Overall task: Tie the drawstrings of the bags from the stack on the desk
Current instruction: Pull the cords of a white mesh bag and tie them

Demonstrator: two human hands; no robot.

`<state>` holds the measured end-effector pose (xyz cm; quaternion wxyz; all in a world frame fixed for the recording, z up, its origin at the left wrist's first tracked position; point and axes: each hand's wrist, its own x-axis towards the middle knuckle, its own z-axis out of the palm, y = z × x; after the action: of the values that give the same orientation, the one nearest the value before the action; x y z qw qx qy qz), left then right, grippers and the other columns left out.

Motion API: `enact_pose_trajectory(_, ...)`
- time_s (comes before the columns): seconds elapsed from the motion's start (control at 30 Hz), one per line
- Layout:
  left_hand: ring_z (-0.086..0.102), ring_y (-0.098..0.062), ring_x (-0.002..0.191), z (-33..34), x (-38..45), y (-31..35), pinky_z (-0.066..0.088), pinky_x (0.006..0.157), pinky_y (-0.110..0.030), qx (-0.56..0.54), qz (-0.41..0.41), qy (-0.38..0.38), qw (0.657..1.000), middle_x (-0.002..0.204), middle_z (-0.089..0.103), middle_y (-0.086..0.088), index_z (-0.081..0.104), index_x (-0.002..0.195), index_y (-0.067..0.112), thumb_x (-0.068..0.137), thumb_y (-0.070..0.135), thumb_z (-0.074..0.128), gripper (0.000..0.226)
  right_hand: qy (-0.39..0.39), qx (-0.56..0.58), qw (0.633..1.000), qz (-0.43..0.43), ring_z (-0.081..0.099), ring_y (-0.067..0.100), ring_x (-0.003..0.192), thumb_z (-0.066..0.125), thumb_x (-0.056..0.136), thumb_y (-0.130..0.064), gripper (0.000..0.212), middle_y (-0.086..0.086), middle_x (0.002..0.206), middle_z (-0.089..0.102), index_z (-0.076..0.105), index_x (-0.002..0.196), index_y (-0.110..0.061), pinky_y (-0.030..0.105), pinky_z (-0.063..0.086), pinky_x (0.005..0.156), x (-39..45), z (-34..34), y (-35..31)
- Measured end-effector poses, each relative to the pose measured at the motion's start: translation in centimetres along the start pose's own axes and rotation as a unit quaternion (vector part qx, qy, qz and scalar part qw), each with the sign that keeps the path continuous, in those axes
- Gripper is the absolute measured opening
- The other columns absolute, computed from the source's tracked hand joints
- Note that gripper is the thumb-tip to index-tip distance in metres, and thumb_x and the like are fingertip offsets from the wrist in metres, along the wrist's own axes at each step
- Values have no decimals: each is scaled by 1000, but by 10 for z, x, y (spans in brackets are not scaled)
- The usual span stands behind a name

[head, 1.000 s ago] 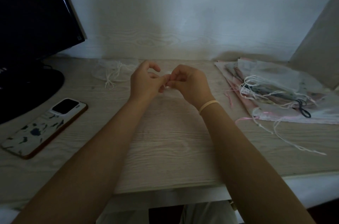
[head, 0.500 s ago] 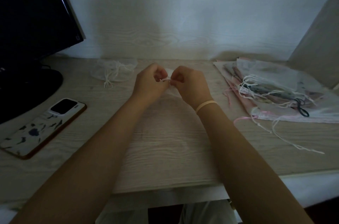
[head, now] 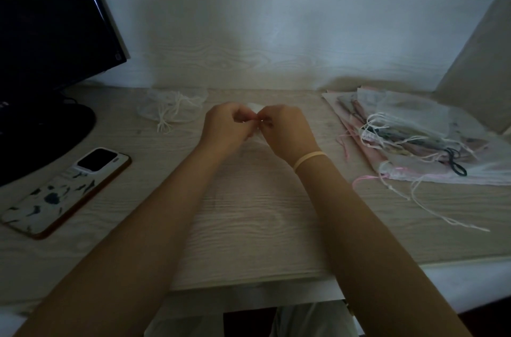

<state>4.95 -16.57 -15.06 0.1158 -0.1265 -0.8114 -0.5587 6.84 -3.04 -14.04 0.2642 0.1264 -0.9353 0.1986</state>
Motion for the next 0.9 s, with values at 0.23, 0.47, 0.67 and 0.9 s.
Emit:
enact_pose_trajectory(0.23,59,-11,65,1,1,-5,55,68,-35,11,35,-9,999,74,65,8,61,75,32,73,17,76,21,-25,101,992,66,56,20,76,61,89,-16,13,8,81,66,68,93,-6,26,39,68,-2,-3,5)
enact_pose_trajectory(0.47,67,-17,77,3,0,-4,52,69,-30,-6,58,24,998,80,65,9,54,77,35,75,8,76,35,-136,513,808,256,38,13,55,54,92,-3,15,6,60,44,60,78,1,24,29,53,-5,-11,4)
enact_pose_trajectory(0.67,68,-14,82,3,-2,-2,54,75,-30,-83,11,15,996,86,66,4,53,82,26,76,4,74,31,-149,644,668,341,40,9,52,46,94,-7,20,1,61,44,57,78,-9,16,34,46,-4,-11,7)
enact_pose_trajectory(0.9,68,-6,77,2,-3,-1,52,74,-19,-30,47,-12,998,81,74,0,76,81,15,76,11,79,7,-138,624,691,338,42,10,53,50,93,-5,19,2,59,46,61,77,-5,18,35,50,-5,-9,6)
